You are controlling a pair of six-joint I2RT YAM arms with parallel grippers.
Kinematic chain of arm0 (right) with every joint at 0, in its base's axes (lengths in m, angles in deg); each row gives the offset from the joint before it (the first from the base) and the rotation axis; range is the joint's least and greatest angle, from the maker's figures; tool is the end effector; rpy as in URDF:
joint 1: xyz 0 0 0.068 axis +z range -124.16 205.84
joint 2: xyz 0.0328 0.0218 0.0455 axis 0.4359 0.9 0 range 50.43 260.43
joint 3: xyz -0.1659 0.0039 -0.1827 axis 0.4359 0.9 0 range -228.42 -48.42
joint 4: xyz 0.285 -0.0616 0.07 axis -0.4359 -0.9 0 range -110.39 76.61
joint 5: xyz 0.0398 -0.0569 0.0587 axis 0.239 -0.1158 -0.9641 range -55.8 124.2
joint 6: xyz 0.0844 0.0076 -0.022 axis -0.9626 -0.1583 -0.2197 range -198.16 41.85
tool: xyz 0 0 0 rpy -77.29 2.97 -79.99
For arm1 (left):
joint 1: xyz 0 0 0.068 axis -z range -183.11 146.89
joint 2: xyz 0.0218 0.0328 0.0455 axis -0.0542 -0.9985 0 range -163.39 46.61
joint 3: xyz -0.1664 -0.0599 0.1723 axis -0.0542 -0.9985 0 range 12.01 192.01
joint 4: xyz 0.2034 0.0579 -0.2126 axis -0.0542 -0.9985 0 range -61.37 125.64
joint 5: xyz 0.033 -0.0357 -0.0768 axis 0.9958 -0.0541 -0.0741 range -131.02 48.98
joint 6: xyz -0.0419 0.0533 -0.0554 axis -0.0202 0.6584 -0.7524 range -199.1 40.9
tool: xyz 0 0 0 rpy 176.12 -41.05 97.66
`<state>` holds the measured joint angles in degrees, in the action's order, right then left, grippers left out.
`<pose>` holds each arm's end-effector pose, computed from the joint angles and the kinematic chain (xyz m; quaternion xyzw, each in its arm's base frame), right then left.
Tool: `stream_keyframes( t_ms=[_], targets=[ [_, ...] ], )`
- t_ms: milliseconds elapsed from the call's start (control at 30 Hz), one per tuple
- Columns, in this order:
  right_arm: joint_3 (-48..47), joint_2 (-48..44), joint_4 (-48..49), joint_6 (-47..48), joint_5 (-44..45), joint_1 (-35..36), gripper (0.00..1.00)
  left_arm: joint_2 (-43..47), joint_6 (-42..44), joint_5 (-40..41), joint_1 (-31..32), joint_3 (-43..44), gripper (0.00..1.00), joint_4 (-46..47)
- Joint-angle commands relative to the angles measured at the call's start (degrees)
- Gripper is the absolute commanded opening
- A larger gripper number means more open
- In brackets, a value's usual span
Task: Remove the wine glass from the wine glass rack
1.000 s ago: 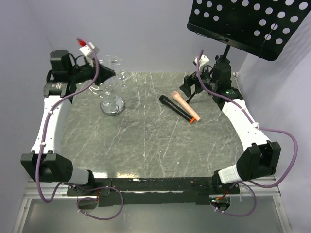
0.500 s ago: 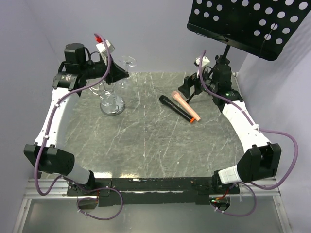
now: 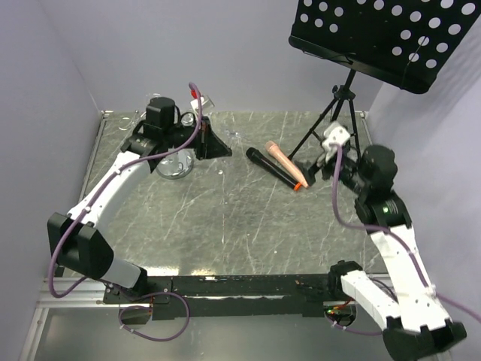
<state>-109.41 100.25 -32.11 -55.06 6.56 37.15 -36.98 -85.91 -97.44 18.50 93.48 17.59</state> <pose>0.2648 0.0897 0.3901 -0.3663 0.6511 0.1130 0.6550 0.3397 -0.2040 0.3582 0.3614 0.6817 -0.4996 0.3938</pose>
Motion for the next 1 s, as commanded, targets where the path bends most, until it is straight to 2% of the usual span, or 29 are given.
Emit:
stream_keyframes(
  t_ms=[0,133,333,467,567,667,800,900,967],
  targets=[
    [6.8,-5.1,-1.0,8.4,1.2,1.4,0.99,-0.9,-12.2,3.6,-0.2,-3.0,0.01,10.8],
    [11.6,-8.5,-1.2,17.3,1.1,5.9,0.98,-4.6,-16.7,4.9,0.0,-1.2,0.01,9.8],
    [15.5,-9.2,1.9,26.6,10.3,15.8,0.96,-9.7,-21.3,5.4,0.2,3.5,0.01,9.5],
    [22.0,-9.2,13.7,34.4,16.2,20.8,0.98,-14.4,-22.5,6.8,0.5,12.2,0.01,5.6],
    [28.1,-9.7,24.9,44.6,16.4,23.9,1.00,-16.0,-25.7,6.3,0.5,14.8,0.01,7.7],
    [33.1,-7.5,36.0,52.5,16.7,26.6,1.00,-17.0,-30.4,4.1,0.5,14.1,0.01,11.9],
    [36.0,0.2,52.3,59.8,19.3,29.8,1.00,-18.2,-37.3,0.7,-0.2,12.1,0.01,17.1],
    [36.7,4.0,57.9,61.5,17.2,30.3,1.00,-19.7,-46.7,-3.8,-1.3,9.7,0.01,25.5],
    [36.5,5.1,59.8,61.9,17.2,31.9,1.00,-20.2,-49.9,-4.8,-1.3,8.5,0.01,28.0]
  ],
)
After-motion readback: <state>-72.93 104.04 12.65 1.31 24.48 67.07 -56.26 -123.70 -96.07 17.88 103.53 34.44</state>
